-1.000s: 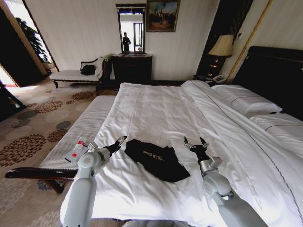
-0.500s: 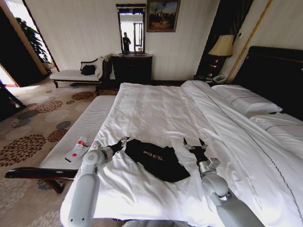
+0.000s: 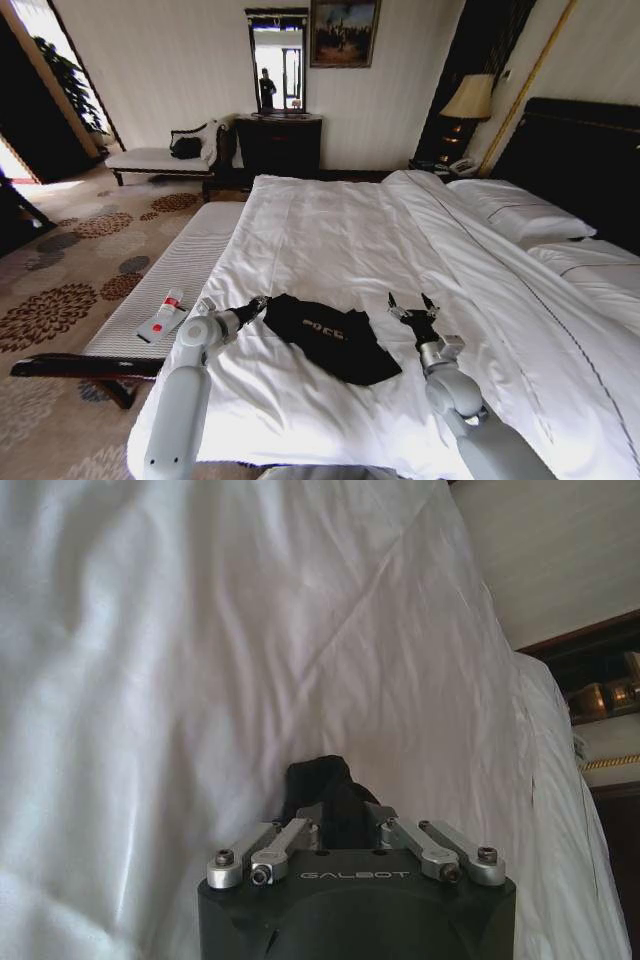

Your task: Fold the clothes on the bed.

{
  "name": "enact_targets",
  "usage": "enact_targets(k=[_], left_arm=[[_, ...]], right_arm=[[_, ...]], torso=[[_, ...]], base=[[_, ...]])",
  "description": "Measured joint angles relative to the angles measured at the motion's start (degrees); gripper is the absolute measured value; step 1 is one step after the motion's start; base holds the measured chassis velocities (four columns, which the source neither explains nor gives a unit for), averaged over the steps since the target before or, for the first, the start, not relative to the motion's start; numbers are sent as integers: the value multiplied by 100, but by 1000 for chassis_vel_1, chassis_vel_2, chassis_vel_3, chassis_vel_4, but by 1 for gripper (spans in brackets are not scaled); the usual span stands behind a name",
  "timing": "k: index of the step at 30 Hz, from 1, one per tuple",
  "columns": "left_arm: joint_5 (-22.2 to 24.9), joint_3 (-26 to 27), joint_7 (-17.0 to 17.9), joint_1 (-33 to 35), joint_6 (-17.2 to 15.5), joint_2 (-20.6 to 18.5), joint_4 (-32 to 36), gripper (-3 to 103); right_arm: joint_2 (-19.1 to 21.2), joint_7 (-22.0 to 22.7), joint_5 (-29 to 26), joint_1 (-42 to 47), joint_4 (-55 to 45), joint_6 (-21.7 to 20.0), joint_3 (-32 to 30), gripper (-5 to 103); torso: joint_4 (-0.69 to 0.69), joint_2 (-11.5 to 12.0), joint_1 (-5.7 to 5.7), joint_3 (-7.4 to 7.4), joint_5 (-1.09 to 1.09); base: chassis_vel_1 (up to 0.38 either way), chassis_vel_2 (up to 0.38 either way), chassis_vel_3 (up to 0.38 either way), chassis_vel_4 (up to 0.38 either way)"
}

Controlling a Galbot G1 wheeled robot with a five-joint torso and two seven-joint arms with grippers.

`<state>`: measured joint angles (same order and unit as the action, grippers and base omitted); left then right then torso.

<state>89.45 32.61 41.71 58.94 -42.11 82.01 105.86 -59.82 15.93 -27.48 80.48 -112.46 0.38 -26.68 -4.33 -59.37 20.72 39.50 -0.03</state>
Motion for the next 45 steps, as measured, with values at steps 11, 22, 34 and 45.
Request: enact_targets(k=[11, 22, 34, 45], left_arm=[[1, 12, -25, 19, -6, -59, 55, 1], [-469, 5, -411, 177, -10, -328, 40, 1], [-571, -88, -459, 330, -13, -502, 211, 1], [-576, -39, -469, 452, -12, -469, 387, 1]], right_arm=[[-22, 1, 24, 1, 39, 26, -4, 100], [166, 813, -2454, -282, -722, -961, 757, 100], [274, 1652, -3636, -522, -1134, -1870, 1366, 100], [256, 1740, -2930, -743, -523, -2001, 1512, 100]], torso=[[0, 0, 0, 0, 0], [2, 0, 0, 0, -1], [0, 0, 0, 0, -1], [0, 0, 0, 0, 0]], base=[[0, 0, 0, 0], [0, 0, 0, 0], [0, 0, 0, 0], [0, 0, 0, 0]])
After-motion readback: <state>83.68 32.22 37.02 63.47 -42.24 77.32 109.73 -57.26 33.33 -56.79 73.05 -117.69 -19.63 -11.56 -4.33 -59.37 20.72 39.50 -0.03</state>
